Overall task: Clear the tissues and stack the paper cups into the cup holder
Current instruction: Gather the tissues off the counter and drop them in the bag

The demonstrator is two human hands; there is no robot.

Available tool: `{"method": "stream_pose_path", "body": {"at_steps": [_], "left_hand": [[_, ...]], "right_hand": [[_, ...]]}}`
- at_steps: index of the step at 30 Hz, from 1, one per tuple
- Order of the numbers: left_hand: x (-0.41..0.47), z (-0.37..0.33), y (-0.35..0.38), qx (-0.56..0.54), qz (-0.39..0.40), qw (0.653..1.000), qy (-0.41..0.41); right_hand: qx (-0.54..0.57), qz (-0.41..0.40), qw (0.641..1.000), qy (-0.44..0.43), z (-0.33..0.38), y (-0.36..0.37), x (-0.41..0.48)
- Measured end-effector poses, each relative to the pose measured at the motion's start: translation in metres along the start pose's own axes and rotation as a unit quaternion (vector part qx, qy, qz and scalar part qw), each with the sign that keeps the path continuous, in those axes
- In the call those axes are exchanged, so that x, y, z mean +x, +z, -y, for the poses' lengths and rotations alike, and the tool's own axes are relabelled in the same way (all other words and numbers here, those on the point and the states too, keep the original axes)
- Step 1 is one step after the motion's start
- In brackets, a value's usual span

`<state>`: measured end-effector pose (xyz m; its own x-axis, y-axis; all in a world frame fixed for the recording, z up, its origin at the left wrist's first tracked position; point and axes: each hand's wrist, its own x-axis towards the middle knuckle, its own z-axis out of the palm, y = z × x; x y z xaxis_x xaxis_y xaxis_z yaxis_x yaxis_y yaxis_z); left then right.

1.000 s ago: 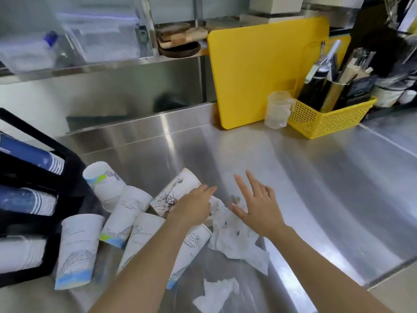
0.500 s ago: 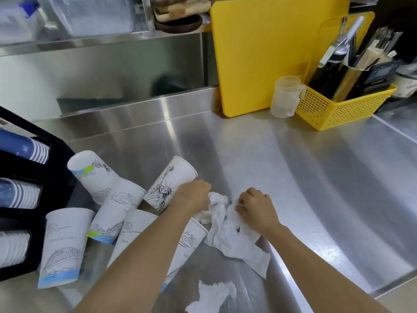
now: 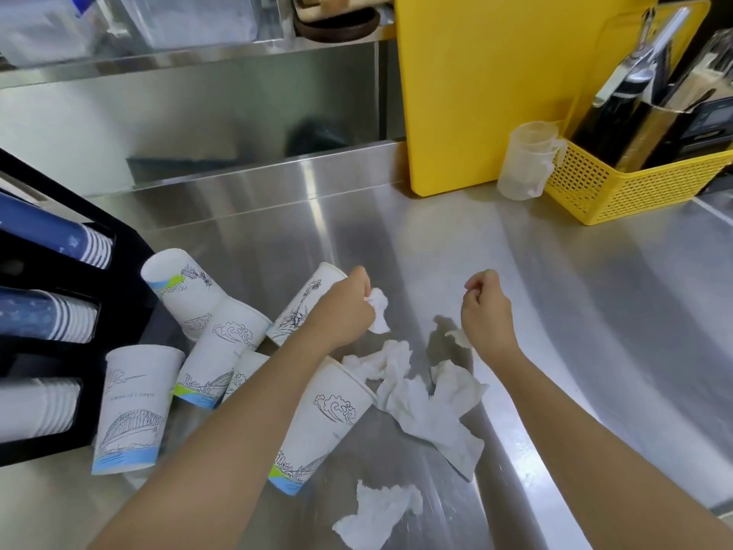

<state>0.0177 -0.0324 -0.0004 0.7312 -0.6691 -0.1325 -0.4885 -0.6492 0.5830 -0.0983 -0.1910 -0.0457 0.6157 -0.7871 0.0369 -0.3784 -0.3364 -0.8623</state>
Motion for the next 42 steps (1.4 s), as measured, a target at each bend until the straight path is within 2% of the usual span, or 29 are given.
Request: {"method": "stream_pose_path", "body": {"at_steps": [3,7,9,11,14,18,21,23,24,26,28,30,33,39,42], "left_hand": [[0.003,-0.002,0.014,0.019,0.099,0.994,-0.031],[0.011,0.007,0.047,0.177,0.188,0.966,-0.029],[0.013,0.012,0.059,0.22,0.227,0.949,-0.017],[0.015,0.016,0.062,0.229,0.244,0.942,-0.018],[0.018,0.017,0.06,0.185,0.233,0.955,-0.017],[0.02,0.01,0.043,0.118,0.163,0.979,-0.001],[0.014,-0.005,0.025,0.082,0.112,0.99,0.028],[0.009,-0.015,0.018,0.086,0.099,0.989,0.069],[0.004,-0.018,0.016,0.054,0.096,0.991,0.074],[-0.004,-0.024,0.017,0.016,0.129,0.988,0.08],[-0.014,-0.03,0.022,0.074,0.201,0.972,0.097],[-0.021,-0.034,0.032,0.133,0.271,0.948,0.105],[-0.029,-0.035,0.054,0.176,0.296,0.935,0.09],[-0.05,-0.036,0.102,0.28,0.248,0.92,0.117],[-0.052,-0.036,0.107,0.225,0.244,0.936,0.119]], "right_hand": [[-0.017,0.036,0.999,0.008,-0.001,0.003,-0.002],[-0.064,0.118,0.991,0.03,-0.01,0.003,-0.007],[-0.121,0.199,0.972,0.039,-0.013,-0.001,-0.011],[-0.198,0.286,0.937,0.039,-0.017,-0.004,-0.014],[-0.274,0.355,0.893,0.036,-0.028,-0.006,-0.022],[-0.301,0.364,0.881,0.023,-0.042,-0.004,-0.025],[-0.288,0.325,0.901,-0.011,-0.045,-0.003,-0.023],[-0.226,0.288,0.931,0.009,-0.045,-0.007,-0.021],[-0.193,0.293,0.936,0.029,-0.045,-0.01,-0.02],[-0.176,0.37,0.911,0.053,-0.043,-0.019,-0.017],[-0.218,0.469,0.854,0.062,-0.04,-0.027,-0.015],[-0.255,0.509,0.821,0.053,-0.039,-0.031,-0.015],[-0.277,0.471,0.837,0.029,-0.042,-0.029,-0.018],[-0.257,0.391,0.884,0.003,-0.055,-0.032,-0.019],[-0.235,0.323,0.916,-0.022,-0.059,-0.038,-0.019]]}}
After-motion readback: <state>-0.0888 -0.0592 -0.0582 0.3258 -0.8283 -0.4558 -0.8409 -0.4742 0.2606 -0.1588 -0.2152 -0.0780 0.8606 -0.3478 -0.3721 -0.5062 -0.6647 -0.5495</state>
